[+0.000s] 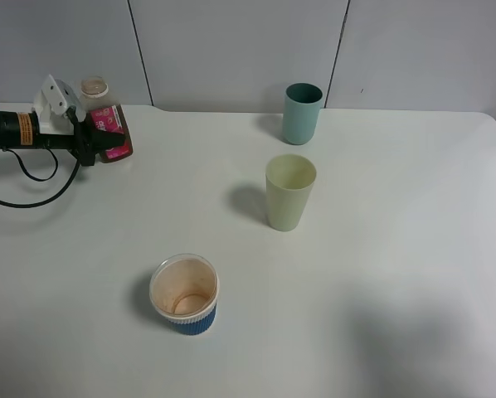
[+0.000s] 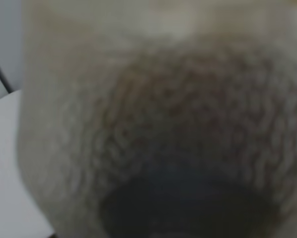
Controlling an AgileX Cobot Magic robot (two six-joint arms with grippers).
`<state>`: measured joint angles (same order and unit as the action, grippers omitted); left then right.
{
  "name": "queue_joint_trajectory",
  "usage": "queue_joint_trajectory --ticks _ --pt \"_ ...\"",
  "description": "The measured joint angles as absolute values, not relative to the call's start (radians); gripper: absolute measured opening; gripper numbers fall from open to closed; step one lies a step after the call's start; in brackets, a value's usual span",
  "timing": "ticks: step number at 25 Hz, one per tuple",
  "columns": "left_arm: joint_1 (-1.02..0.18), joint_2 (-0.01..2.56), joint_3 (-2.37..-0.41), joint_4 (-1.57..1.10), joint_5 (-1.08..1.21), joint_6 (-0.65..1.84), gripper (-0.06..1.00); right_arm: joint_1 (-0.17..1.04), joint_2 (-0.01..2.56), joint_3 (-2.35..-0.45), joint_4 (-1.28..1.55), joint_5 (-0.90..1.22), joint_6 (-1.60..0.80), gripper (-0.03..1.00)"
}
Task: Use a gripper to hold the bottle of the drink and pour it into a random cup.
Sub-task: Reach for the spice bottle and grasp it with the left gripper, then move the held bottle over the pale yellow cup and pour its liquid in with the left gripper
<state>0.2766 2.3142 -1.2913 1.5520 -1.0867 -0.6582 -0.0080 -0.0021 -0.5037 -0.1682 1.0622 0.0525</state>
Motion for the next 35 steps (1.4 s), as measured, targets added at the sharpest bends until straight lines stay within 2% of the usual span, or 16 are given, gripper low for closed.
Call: queue_joint_trajectory --ticks 8,15,24,29,35 --pt "0.266 2.308 -1.291 1.55 -1.075 -0.724 0.32 -0.008 -0.002 -0.504 -0.168 1.062 0.052 0.99" --pt "0.183 2.198 -1.22 1.435 -1.028 -0.783 0.32 -0.008 -0.002 -0.504 -0.168 1.062 0.052 0.99" --pt "0.042 1.919 -1.052 1.123 -0.654 -0.787 0.32 -0.008 -0.002 -0.504 -0.168 1.062 0.052 0.99" --pt "-0.07 1.794 -0.968 0.9 -0.487 -0.632 0.32 -0.008 -0.002 -0.504 -0.168 1.062 0.052 0.99" --pt "-0.248 1.686 -0.913 0.463 -0.249 -0.156 0.32 -0.008 -0.002 -0.504 -0.168 1.062 0.052 0.99"
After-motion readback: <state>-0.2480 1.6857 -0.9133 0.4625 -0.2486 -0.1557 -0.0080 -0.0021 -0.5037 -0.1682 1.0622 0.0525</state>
